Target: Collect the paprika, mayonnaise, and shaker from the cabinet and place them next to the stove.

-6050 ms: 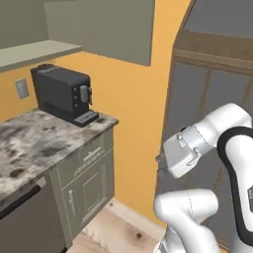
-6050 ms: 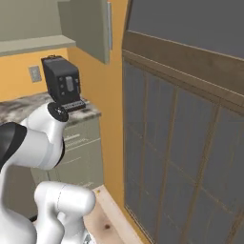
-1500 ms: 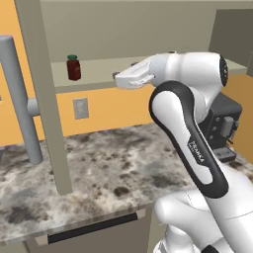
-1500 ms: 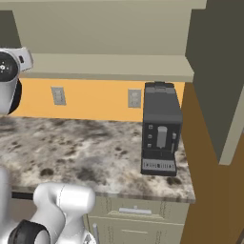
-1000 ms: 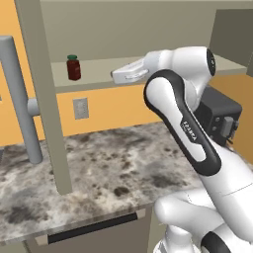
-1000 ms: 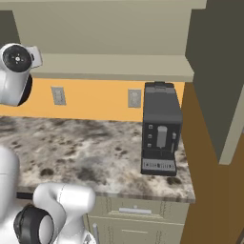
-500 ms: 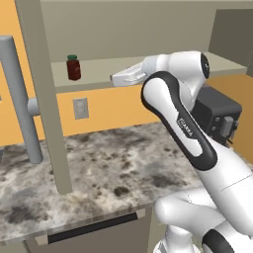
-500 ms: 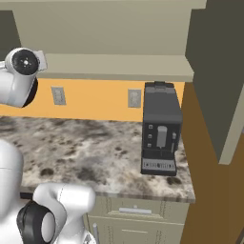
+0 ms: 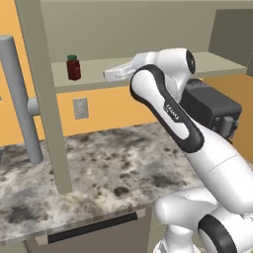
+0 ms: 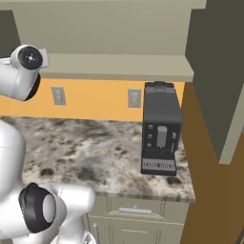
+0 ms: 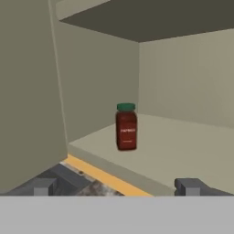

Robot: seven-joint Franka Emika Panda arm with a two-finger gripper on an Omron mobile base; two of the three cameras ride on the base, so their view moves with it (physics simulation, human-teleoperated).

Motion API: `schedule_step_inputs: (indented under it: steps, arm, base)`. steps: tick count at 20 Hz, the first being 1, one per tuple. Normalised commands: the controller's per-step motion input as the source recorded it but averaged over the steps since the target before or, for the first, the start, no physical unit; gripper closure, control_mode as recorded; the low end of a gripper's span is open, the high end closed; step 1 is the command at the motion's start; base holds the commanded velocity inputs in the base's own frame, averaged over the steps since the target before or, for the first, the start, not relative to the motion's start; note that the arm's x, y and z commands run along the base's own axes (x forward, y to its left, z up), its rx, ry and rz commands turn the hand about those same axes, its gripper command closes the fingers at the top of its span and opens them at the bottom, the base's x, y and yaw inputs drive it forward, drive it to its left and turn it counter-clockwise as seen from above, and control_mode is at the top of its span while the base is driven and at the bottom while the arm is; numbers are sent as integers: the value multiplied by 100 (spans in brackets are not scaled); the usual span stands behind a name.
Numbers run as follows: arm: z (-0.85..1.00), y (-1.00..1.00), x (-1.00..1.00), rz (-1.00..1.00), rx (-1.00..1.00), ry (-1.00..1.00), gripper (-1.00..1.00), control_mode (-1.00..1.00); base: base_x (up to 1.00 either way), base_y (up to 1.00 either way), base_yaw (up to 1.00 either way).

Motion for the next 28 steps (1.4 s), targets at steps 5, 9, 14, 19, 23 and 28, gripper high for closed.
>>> schedule_step_inputs:
  steps: [5, 9, 14, 19, 23, 28]
  arm:
    - [0, 15, 36, 0, 0, 2, -100, -100]
    - [0, 18, 29, 0, -1, 5, -100, -100]
    - [0, 19, 25, 0, -6, 9, -100, -100]
    - [0, 30, 30, 3, -4, 6, -100, -100]
    - [0, 39, 29, 7, -3, 3, -100, -100]
    - [0, 15, 30, 8, -2, 0, -100, -100]
  base:
    - [0, 0, 0]
    - [0, 0, 0]
    - [0, 0, 0]
    - [0, 0, 0]
    - [0, 0, 0]
    - [0, 0, 0]
